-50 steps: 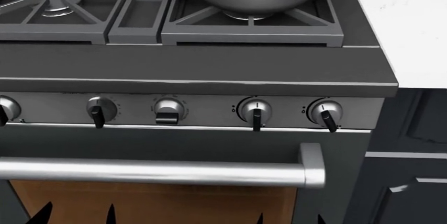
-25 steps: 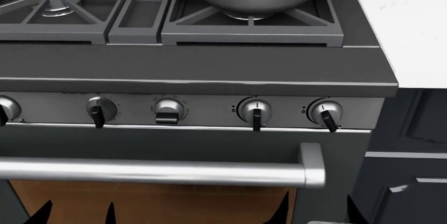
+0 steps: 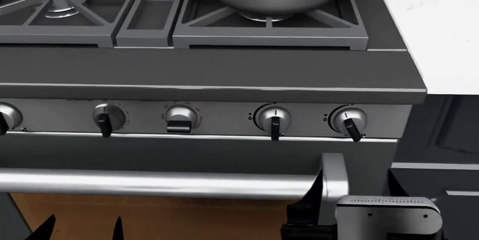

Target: Turn off the front right burner of the stove.

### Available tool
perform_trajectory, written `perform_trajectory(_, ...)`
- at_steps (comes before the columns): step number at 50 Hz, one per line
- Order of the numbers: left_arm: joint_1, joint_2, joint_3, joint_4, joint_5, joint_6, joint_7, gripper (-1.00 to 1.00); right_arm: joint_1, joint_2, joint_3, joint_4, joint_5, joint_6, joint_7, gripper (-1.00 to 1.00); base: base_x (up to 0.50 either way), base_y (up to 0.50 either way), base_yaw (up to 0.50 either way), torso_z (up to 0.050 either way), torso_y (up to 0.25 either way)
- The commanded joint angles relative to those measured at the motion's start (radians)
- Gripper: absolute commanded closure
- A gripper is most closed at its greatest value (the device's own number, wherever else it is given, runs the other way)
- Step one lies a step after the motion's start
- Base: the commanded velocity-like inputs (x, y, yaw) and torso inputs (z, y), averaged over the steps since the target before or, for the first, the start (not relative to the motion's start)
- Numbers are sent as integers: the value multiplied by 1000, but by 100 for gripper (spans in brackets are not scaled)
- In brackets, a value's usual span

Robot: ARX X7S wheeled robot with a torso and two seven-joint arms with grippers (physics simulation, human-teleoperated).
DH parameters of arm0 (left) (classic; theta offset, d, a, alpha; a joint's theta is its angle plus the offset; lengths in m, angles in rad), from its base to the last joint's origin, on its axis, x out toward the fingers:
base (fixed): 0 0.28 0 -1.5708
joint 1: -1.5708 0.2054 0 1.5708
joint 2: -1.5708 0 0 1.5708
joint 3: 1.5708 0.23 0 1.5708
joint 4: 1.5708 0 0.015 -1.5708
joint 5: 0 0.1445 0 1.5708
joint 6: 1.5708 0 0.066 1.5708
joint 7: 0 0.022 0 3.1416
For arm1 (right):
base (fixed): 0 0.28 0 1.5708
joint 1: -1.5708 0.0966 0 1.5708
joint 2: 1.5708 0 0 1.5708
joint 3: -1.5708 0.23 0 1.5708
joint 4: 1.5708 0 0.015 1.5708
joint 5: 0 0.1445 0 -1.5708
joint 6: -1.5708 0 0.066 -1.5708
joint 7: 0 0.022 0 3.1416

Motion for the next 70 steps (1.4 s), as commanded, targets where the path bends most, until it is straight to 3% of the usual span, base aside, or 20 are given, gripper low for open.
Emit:
perform_trajectory(1, -2, -4, 7, -7, -1, 5, -6, -100, 90, 26, -16, 31, -6, 40, -26, -100, 0, 0, 0, 0, 0)
perform_trajectory(70, -13, -27, 28, -22, -26, 19, -32, -100, 363, -17, -83, 540, -26, -106, -91, -100, 0, 0, 0, 0, 0)
